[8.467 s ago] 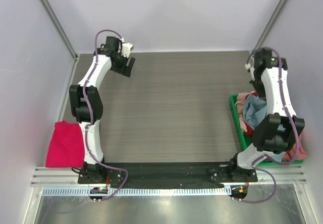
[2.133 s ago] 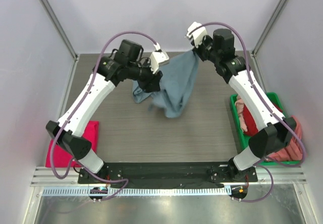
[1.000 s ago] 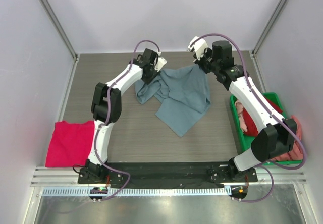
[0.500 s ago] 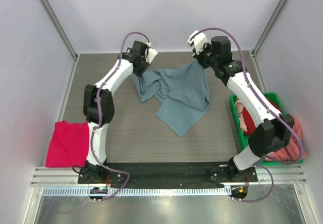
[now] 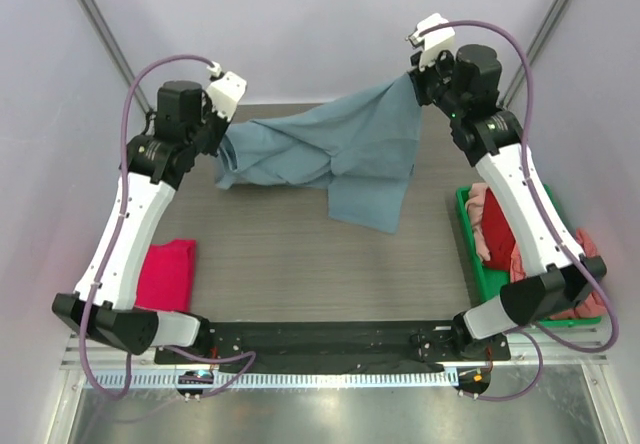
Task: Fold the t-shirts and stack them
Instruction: Flatten the tshirt out
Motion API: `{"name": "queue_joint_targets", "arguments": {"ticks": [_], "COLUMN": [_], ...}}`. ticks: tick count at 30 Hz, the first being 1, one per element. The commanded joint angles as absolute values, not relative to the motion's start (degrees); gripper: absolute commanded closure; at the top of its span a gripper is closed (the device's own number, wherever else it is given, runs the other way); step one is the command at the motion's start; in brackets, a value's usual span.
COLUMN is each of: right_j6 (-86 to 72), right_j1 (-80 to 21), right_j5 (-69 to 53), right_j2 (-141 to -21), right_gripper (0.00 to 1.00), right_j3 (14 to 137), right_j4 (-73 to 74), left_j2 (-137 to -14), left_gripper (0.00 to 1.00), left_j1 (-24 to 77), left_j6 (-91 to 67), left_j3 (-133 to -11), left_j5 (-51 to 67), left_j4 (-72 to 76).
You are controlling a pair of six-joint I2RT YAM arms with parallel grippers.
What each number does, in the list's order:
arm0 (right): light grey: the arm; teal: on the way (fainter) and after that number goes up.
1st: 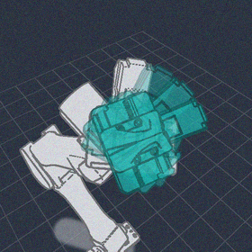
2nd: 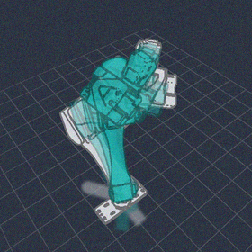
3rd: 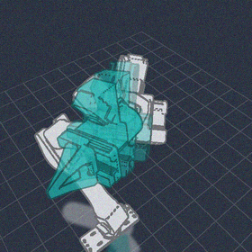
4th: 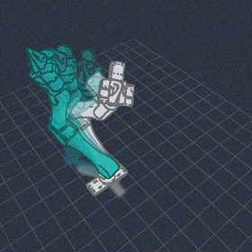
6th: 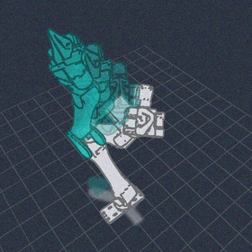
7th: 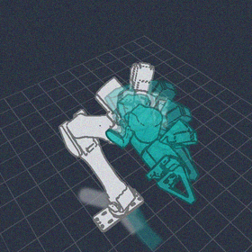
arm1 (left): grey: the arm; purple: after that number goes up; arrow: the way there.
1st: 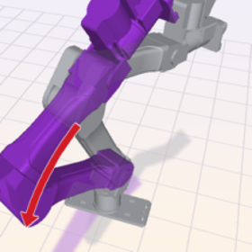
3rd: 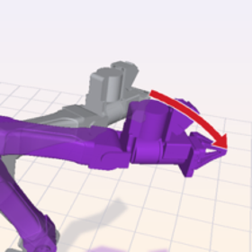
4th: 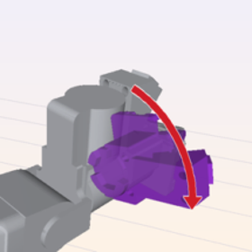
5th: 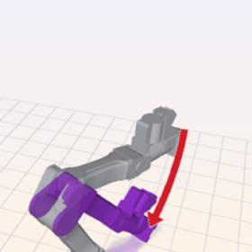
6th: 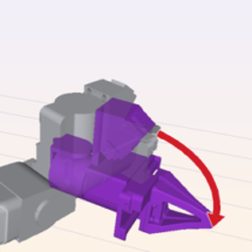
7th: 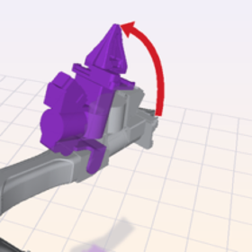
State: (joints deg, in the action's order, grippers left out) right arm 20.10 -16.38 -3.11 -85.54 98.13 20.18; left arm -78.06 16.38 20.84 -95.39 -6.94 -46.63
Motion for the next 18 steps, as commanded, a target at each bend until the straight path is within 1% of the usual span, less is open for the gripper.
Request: {"name": "queue_joint_targets", "arguments": {"ticks": [1,4,8,12,15,18], "right_j6": [18.46,18.81,19.68,20.83,20.57,20.22], "right_j1": [-16.26,-16.26,-16.17,-16.17,-15.91,-15.47], "right_j5": [-1.67,-0.35,-0.87,-3.43,-4.30,-5.10], "right_j2": [-76.13,-74.89,-76.72,-80.59,-84.37,-89.19], "right_gripper": [0.99,0.99,0.99,0.99,0.99,0.99], "right_j3": [99.50,97.92,94.23,90.54,88.08,87.71], "right_j4": [18.46,18.72,18.63,18.46,17.76,16.35], "left_j2": [-72.87,-69.88,-70.48,-72.77,-75.75,-80.32], "left_gripper": [1.00,1.00,1.00,1.00,1.00,1.00], "left_j1": [16.26,16.17,15.73,15.47,15.47,14.51], "left_j6": [25.74,27.68,29.88,30.94,30.76,30.59], "left_j3": [-91.50,-86.68,-77.71,-66.83,-61.98,-60.65], "left_j5": [-8.52,-9.40,-8.71,-7.30,-6.07,-6.15], "left_j4": [-49.14,-45.55,-40.61,-36.13,-32.70,-30.06]}}
